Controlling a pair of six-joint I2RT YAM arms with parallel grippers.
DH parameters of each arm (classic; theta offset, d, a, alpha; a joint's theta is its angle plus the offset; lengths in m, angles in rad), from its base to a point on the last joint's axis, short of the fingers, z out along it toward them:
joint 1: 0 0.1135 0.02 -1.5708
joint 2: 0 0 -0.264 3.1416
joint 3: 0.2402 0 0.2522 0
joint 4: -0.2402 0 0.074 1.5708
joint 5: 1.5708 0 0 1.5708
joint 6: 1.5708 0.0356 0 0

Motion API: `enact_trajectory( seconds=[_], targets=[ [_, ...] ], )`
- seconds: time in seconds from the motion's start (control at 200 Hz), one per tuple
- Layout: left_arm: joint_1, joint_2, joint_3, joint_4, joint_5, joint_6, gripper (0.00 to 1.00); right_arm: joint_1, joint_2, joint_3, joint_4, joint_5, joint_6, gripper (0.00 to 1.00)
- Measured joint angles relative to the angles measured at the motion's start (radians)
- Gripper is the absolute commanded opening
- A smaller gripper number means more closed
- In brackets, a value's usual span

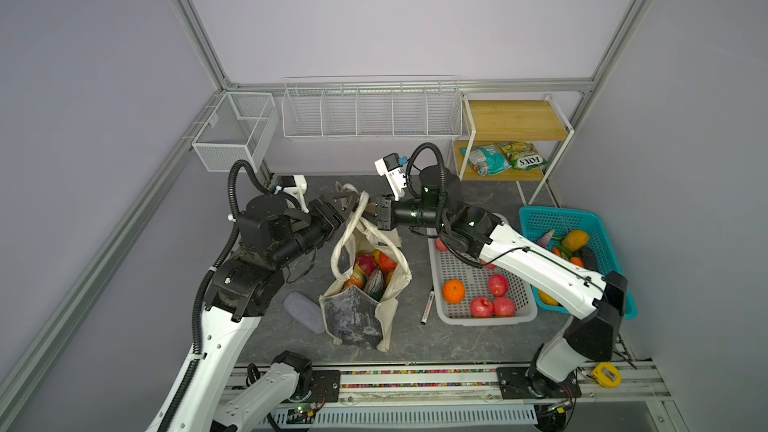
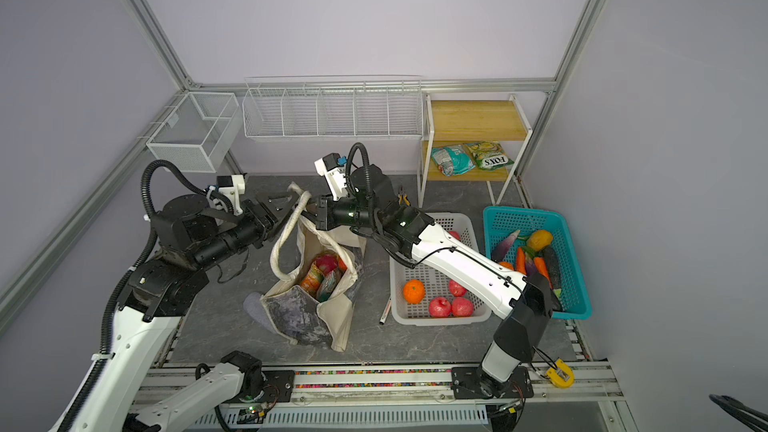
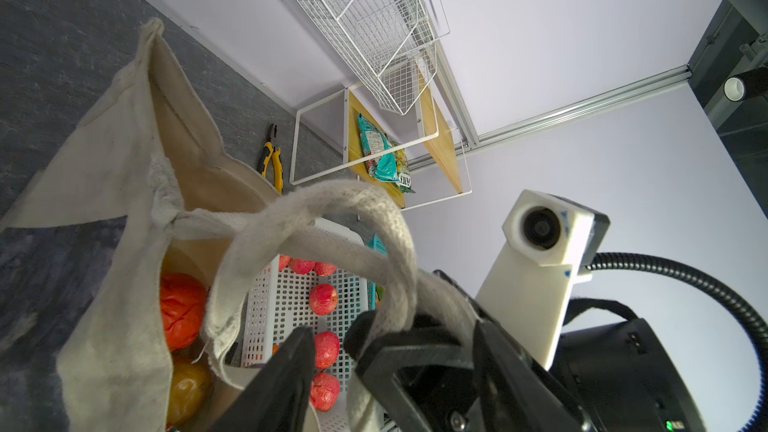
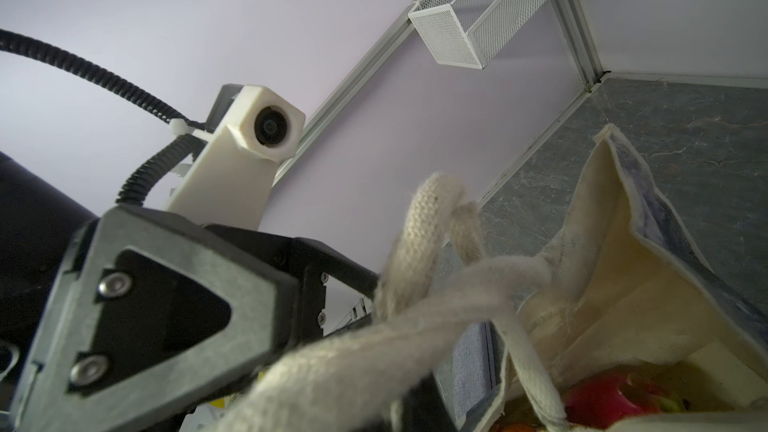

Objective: Place the food into the grocery bag and tie it

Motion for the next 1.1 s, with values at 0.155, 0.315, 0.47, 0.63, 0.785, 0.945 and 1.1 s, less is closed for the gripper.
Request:
enact_trajectory(
  seconds=[0.155,0.315,0.47,0.63,0.785,0.945,1.1],
  targets=[
    [0.0,-0.019,-0.046,-0.002,0.002,-0.004,0.53,0.0,-0.001,-0.035,-0.002,-0.007,-0.01,0.07],
    [0.0,-0.042,-0.067,-0.022,0.002,-0.004,0.49,0.0,-0.003,-0.05,-0.014,-0.015,-0.024,0.07],
    [0.002,-0.051,-0.075,-0.021,0.009,-0.004,0.49,0.0,-0.016,-0.051,-0.018,-0.025,-0.033,0.07],
    [0.002,-0.047,-0.082,-0.016,0.019,-0.005,0.56,0.001,-0.027,-0.052,-0.024,-0.038,-0.041,0.07],
    [0.002,-0.021,-0.082,0.014,0.043,-0.003,0.58,0.006,-0.029,-0.055,-0.033,-0.045,-0.051,0.07],
    [0.002,0.002,-0.082,0.024,0.063,0.0,0.52,0.013,-0.037,-0.068,-0.046,-0.049,-0.061,0.07],
    [0.002,-0.007,-0.091,0.031,0.066,0.001,0.47,0.017,-0.047,-0.079,-0.05,-0.056,-0.068,0.07]
  ],
)
